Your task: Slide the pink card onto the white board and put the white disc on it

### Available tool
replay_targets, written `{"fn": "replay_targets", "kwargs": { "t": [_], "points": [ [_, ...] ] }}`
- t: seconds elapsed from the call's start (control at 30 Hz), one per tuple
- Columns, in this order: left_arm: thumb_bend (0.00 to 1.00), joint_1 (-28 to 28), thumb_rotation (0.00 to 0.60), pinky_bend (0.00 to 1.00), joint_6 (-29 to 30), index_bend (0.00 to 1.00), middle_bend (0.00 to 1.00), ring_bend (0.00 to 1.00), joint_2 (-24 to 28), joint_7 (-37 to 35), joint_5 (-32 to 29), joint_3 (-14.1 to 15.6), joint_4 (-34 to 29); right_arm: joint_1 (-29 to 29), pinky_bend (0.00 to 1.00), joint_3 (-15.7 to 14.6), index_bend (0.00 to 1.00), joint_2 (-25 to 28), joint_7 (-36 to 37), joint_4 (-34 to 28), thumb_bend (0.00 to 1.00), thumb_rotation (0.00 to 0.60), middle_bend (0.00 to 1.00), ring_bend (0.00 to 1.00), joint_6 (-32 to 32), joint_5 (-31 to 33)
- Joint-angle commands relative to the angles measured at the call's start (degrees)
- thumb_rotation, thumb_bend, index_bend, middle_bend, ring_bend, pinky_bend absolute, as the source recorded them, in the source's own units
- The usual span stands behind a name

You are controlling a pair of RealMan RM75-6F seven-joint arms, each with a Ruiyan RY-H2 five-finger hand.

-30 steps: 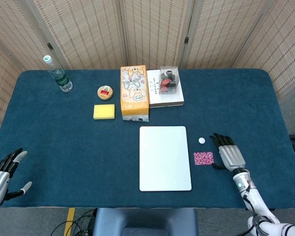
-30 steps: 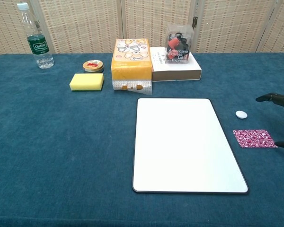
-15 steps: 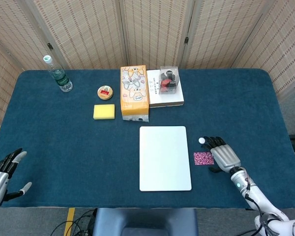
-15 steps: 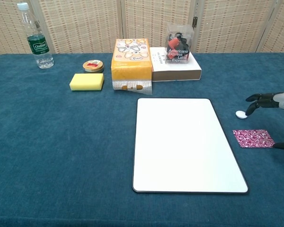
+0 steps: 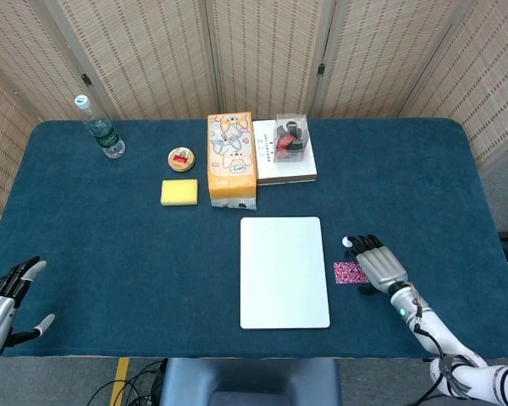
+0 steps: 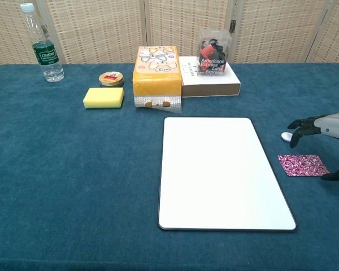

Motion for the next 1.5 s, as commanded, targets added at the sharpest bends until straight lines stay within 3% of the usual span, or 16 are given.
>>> {"fn": "replay_targets", "kwargs": {
  "t": [0.03, 0.7, 1.0, 1.5],
  "points": [
    [0.29, 0.1, 0.6, 0.22, 0.1, 0.0, 0.09, 0.11, 0.0, -0.2, 0.0, 0.0, 0.1, 0.4, 0.0, -0.2, 0.28, -0.8, -0.4, 0.7, 0.13, 0.6, 0.06, 0.0, 0.2, 0.3],
    [0.29, 0.1, 0.6, 0.22, 0.2, 0.0, 0.09, 0.11, 0.1, -0.8, 0.0, 0.0, 0.5, 1.7, 0.0, -1.4, 0.32, -2.7, -0.7, 3.0, 0.13, 0.6, 0.07, 0.0, 0.3, 2.3],
    [0.29, 0.1, 0.6, 0.22, 0.2, 0.0, 0.09, 0.11, 0.0, -0.9, -0.1, -0.1, 0.6, 2.0, 0.0, -1.8, 0.44, -3.0, -1.0, 3.1, 0.14, 0.6, 0.1, 0.0, 1.0, 2.3],
    [0.29, 0.2, 0.6, 0.22, 0.4, 0.0, 0.09, 0.11, 0.1, -1.3, 0.1, 0.0, 0.6, 1.8, 0.0, -0.3, 0.45, 1.6, 0.6, -4.3, 0.15, 0.6, 0.11, 0.0, 5.1, 0.1]
  ]
}}
